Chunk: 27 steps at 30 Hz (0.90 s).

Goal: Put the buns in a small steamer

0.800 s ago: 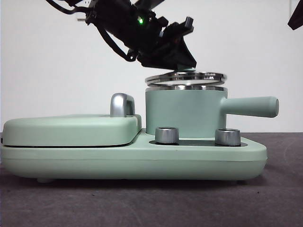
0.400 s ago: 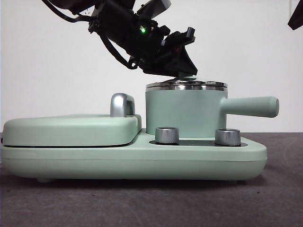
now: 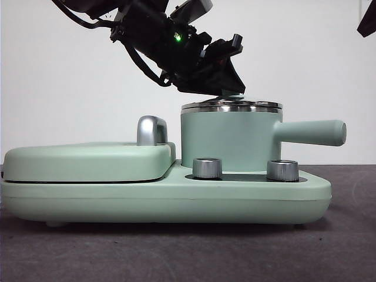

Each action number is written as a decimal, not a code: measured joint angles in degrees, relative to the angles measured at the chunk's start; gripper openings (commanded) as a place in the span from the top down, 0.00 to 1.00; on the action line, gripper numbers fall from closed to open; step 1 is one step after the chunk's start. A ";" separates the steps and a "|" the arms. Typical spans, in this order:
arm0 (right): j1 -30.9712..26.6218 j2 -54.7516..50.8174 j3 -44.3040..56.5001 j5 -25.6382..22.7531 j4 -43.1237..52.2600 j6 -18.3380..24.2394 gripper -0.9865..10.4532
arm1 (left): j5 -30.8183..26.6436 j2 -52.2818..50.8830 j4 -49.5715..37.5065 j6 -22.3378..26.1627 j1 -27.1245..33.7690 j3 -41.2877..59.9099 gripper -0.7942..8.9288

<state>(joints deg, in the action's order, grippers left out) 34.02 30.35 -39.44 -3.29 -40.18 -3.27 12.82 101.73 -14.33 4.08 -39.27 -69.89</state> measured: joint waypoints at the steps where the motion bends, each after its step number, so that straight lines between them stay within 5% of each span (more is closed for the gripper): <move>1: 0.00 0.00 0.00 0.02 0.00 0.00 0.56 | 0.07 0.00 0.02 -0.63 0.00 0.00 0.60; 9: 0.00 0.00 0.00 0.02 0.00 -0.02 0.56 | 0.00 -7.80 9.27 -2.86 0.13 0.00 0.59; 19: 0.00 0.92 0.00 1.44 1.49 -0.02 0.56 | 0.04 -20.52 36.22 -6.73 4.17 0.35 0.60; 27: 0.00 7.45 0.00 5.20 9.25 -0.02 0.56 | 0.22 -33.68 35.67 -7.98 7.10 10.73 0.60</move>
<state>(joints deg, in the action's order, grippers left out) 34.02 37.80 -39.44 1.91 -30.94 -3.29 13.04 68.05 21.34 -3.90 -32.16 -59.16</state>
